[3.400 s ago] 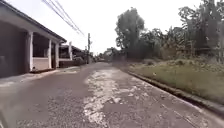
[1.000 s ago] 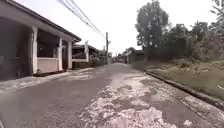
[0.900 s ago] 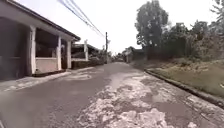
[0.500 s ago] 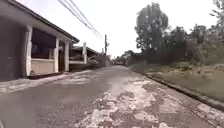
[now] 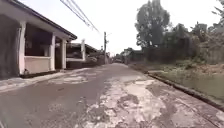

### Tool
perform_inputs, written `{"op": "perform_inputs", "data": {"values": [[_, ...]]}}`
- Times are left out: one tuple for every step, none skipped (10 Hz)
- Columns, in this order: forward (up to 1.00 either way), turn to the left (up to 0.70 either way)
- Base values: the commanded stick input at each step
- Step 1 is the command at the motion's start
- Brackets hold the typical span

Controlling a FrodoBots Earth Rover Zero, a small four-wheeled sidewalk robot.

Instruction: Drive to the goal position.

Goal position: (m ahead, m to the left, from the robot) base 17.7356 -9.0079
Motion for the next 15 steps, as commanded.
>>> {"op": "perform_inputs", "data": {"values": [[0.70, 0.00], [0.70, 0.00], [0.70, 0.00], [0.70, 0.00], [0.70, 0.00], [0.70, 0.00], [0.70, 0.00], [0.70, 0.00], [0.70, 0.00], [0.70, 0.00], [0.70, 0.00], [0.70, 0.00], [0.70, 0.00], [0.70, 0.00], [0.70, 0.00]]}}
